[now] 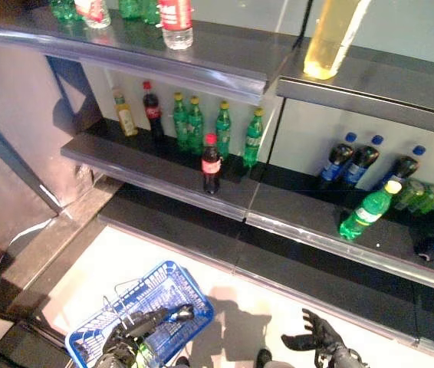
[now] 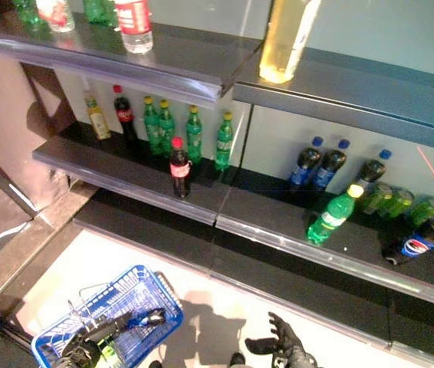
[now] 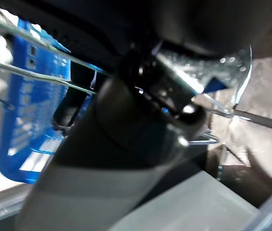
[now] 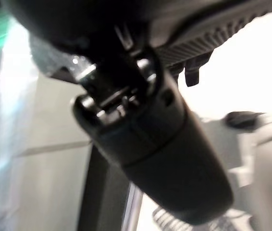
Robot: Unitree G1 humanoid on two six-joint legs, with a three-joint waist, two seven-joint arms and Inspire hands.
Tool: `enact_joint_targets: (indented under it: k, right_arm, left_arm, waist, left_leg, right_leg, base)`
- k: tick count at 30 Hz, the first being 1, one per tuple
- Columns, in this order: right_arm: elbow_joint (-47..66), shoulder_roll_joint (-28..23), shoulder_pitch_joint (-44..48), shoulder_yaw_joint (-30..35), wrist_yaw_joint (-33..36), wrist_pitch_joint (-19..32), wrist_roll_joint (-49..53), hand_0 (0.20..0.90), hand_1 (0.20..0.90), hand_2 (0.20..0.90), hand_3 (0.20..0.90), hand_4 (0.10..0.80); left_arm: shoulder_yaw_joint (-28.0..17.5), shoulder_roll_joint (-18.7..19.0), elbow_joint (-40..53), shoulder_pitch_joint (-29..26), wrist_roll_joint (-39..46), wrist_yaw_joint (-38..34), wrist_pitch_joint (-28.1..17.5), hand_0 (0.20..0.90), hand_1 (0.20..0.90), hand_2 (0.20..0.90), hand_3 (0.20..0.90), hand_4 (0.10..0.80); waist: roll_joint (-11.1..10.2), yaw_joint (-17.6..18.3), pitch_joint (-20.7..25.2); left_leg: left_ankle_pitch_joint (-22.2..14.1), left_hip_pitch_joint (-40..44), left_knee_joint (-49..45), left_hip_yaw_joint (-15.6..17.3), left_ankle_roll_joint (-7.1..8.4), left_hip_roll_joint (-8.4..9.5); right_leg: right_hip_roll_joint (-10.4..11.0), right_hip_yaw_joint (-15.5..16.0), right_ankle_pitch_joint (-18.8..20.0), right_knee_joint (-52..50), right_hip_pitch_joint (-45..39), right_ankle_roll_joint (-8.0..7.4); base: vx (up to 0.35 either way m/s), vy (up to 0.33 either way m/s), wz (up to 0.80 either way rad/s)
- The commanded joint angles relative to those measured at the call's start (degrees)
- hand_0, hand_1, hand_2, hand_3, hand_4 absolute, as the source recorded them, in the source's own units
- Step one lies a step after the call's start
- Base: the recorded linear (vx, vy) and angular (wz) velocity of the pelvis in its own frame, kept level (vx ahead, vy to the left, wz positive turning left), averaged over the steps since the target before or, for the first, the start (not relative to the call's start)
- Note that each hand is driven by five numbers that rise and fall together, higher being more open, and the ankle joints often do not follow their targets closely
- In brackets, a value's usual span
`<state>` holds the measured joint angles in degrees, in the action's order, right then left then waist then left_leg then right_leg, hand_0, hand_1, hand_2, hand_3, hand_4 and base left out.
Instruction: Pick up the drink and place into the basket.
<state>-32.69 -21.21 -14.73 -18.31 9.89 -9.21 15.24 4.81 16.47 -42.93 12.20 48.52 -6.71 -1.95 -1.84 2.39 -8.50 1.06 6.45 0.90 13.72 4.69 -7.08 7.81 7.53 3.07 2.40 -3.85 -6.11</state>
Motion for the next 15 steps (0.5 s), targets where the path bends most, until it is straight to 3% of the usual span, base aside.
enact_joint_targets:
  k: [1, 3, 5, 7, 8, 10, 13, 15]
  right_arm:
    - [-1.1, 0.3, 4.4, 1.2, 1.8, 3.5, -1.4, 0.900, 0.900, 0.900, 0.900, 0.800]
    - [-6.2, 0.5, 4.7, 1.9, 0.2, 3.3, -2.3, 0.900, 0.900, 0.900, 0.900, 0.800]
    - [-8.0, 0.6, 4.8, 2.1, -0.5, 4.0, -2.7, 0.900, 0.900, 0.900, 0.900, 0.800]
    - [-11.3, 0.6, 5.7, 2.0, -0.3, 4.4, -4.9, 0.900, 0.900, 0.900, 0.900, 0.800]
    - [-12.8, 0.9, 7.4, 1.3, -0.5, 4.0, -5.7, 0.900, 0.900, 0.900, 0.900, 0.800]
    - [-14.3, 1.4, 8.8, 0.9, -0.7, 4.0, -4.3, 0.900, 0.900, 0.900, 0.900, 0.800]
    - [-19.0, 3.1, 10.4, 1.0, -0.5, 5.5, -4.5, 0.900, 0.900, 0.900, 0.900, 0.800]
    - [-21.3, 4.0, 10.9, 0.7, 0.9, 7.1, -4.8, 0.900, 0.900, 0.900, 0.900, 0.800]
  left_arm:
    - [0.1, -1.3, 4.1, -0.8, -2.8, 2.8, -6.6, 0.300, 0.300, 0.300, 0.200, 0.100]
    - [-0.1, -2.5, 1.4, -0.7, -2.4, 3.1, -7.6, 0.300, 0.300, 0.300, 0.200, 0.100]
    - [-0.2, -3.0, 0.3, -0.6, -1.1, 3.4, -7.3, 0.300, 0.300, 0.300, 0.200, 0.100]
    - [-1.6, -4.4, -3.1, -1.4, 0.2, 4.0, -6.0, 0.300, 0.300, 0.300, 0.200, 0.100]
    - [-2.5, -5.8, -5.3, -2.3, 2.0, 2.8, -6.0, 0.300, 0.300, 0.300, 0.200, 0.100]
    - [-3.0, -6.7, -7.5, -3.0, 5.5, 2.4, -6.1, 0.300, 0.300, 0.300, 0.200, 0.100]
    - [-4.4, -8.0, -12.9, -4.3, 7.0, 3.6, -6.0, 0.300, 0.300, 0.300, 0.200, 0.100]
    - [-3.9, -7.7, -14.9, -5.3, 4.1, 3.3, -5.7, 0.300, 0.300, 0.300, 0.200, 0.100]
  waist:
    - [-0.6, -0.8, -0.4]
    - [-0.4, -0.8, -0.4]
    - [-0.3, -1.0, -0.4]
    - [-1.0, -1.9, -0.9]
    - [-1.3, -3.2, -1.1]
    - [-1.6, -3.8, -0.6]
    - [-1.3, -3.8, -0.1]
    - [-1.4, -3.1, 0.3]
  left_leg:
    - [0.2, -3.2, -7.8, -1.2, 2.00, -3.75]
    - [2.1, -4.3, -10.2, -2.4, 2.32, -5.14]
    - [3.3, -5.3, -12.0, -3.2, 2.36, -5.24]
    - [0.7, -8.2, -18.2, -8.0, 0.30, -0.22]
    - [-3.7, -9.1, -20.4, -11.2, -2.10, 6.18]
    - [-5.7, -9.7, -20.5, -12.9, -3.71, 10.56]
    - [-7.7, -8.8, -18.9, -13.7, -5.25, 14.23]
    - [-9.2, -7.6, -17.1, -12.7, -5.62, 14.02]
  right_leg:
    - [-1.0, 0.1, -1.6, -1.5, -0.6, 1.28]
    - [-2.4, 0.0, -2.3, -1.7, -0.3, 2.69]
    - [-3.1, -0.3, -2.5, -1.8, -0.3, 3.27]
    - [-3.1, -0.7, -2.1, -1.5, -0.5, 3.84]
    - [-3.1, -1.9, -1.2, -1.0, -0.3, 3.44]
    - [-3.5, -3.5, -0.5, -0.8, 0.5, 3.12]
    - [-4.8, -5.8, 0.1, -1.5, 1.8, 2.57]
    - [-5.1, -6.3, 0.0, -1.5, 1.9, 2.64]
  base:
    - [-0.032, -0.228, -0.22]
    - [-0.036, -0.209, -0.29]
    - [-0.036, -0.144, -0.49]
    - [-0.044, -0.133, -0.49]
    - [-0.024, -0.072, -0.48]
    - [-0.021, -0.034, -1.08]
    - [-0.026, 0.044, -1.33]
    - [-0.069, 0.082, -0.87]
